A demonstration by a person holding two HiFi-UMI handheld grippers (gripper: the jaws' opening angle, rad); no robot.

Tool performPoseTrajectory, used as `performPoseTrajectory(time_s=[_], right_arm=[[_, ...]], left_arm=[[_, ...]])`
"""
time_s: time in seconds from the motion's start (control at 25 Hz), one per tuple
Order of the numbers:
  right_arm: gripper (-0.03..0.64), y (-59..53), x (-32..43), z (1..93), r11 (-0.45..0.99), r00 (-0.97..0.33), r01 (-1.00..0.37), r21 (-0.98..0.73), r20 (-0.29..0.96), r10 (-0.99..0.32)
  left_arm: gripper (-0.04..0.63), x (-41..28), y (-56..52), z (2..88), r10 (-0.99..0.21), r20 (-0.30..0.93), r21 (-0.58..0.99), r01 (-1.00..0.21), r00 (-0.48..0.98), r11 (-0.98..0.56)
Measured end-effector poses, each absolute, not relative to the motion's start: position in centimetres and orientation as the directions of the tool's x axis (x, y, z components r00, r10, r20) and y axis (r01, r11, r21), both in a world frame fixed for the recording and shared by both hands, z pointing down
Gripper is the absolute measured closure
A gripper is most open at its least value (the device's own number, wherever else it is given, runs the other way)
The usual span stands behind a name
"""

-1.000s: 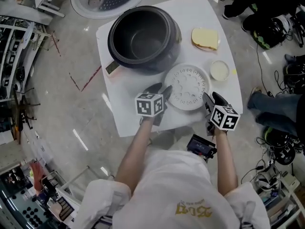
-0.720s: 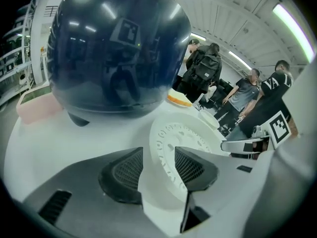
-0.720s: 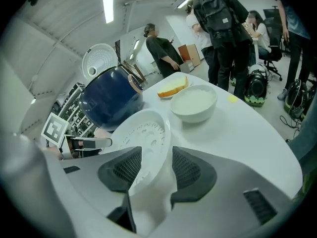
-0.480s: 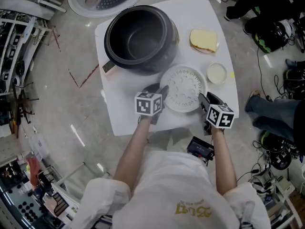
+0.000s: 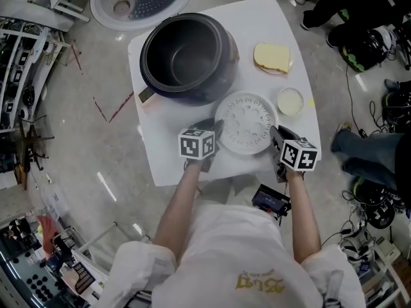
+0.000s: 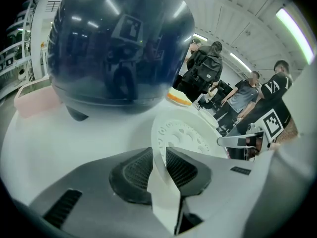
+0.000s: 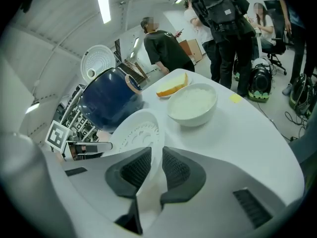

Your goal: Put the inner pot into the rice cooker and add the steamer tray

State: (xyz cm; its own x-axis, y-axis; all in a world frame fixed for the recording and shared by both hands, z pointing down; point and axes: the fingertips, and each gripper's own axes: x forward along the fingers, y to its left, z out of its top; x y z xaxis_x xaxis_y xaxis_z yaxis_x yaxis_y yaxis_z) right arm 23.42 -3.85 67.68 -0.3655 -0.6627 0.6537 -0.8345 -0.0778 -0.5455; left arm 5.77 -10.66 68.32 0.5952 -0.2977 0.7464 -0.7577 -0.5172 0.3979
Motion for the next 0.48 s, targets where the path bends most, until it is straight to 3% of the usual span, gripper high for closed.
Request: performPoseTrajectory(time_s=[0.48], right_arm=[[0.558,-2.8,23.4,64.7,-0.084,-0.355,-0.82,-0.566,0.619,-0.701]], left_arm=[[0.515,6.0,-11.1,65.1,-0.308,0.707,0.425,-0.73,0.637,-0.535]])
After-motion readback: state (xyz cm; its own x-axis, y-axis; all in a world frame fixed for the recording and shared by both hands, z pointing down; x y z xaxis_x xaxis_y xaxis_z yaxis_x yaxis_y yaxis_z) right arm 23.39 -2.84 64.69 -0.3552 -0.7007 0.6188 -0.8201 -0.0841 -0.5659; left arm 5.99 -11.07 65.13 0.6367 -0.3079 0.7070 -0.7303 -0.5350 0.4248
